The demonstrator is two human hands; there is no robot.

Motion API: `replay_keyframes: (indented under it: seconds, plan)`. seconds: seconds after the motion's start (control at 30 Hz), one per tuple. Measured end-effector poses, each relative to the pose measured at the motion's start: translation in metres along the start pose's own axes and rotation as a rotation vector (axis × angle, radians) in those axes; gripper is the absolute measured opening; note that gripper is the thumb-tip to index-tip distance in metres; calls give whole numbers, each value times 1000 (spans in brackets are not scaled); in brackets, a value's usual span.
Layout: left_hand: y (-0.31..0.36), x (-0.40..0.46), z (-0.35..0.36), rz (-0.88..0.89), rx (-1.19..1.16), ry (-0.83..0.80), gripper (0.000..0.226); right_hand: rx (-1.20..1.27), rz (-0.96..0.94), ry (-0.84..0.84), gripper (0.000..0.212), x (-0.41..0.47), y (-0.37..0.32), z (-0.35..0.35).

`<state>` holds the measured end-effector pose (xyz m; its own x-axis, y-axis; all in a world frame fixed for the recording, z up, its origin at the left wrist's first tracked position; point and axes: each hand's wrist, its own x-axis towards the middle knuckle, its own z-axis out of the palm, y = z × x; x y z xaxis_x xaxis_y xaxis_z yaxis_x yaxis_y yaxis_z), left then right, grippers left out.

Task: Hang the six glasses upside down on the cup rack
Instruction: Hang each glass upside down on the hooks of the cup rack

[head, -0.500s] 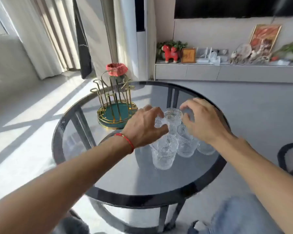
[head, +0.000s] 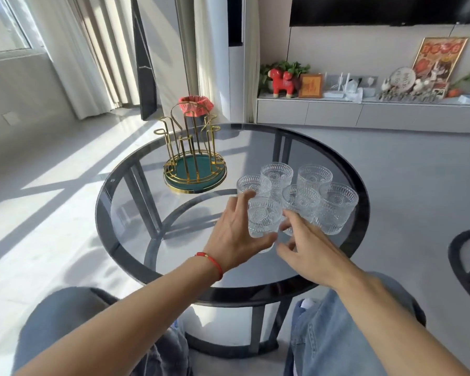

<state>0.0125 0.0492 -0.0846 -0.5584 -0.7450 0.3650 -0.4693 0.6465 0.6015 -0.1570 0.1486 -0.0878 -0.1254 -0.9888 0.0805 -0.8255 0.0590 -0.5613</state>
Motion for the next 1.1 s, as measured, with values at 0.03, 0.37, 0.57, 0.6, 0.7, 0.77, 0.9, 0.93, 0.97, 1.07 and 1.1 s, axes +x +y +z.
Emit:
replay_keyframes:
  seconds: [0.03,0.37,0.57,0.6,0.7,0.77,0.9,0.93,0.97,1.07,1.1]
  plan:
    - [-3,-1,3,1,-5,23,86,13,-8,13,63,1,1,-1]
    - [-12,0,-31,-184,-205,2,86,262,-180,88,55,7,-13,-1]
    - [-36,19,-70,-468,-961,-64,48,319,-258,181,58,20,-38,11]
    - [-41,25,-74,-491,-1082,-87,42,309,-251,194,62,26,-43,13]
    - [-54,46,-81,-520,-1282,-120,44,375,-197,237,71,53,-64,15]
    - [-64,57,-81,-503,-1337,-123,57,387,-167,320,72,76,-76,13]
    - [-89,73,-79,-490,-1463,-132,57,320,-133,364,66,118,-90,6]
    - [-96,75,-78,-497,-1471,-130,54,319,-127,355,64,127,-91,4]
    - [-101,77,-77,-506,-1468,-124,51,329,-123,350,62,134,-92,3]
    - [-111,81,-69,-550,-1390,-122,57,338,-135,365,62,150,-95,0]
    - [-113,81,-67,-551,-1335,-120,60,337,-137,371,63,154,-95,-2]
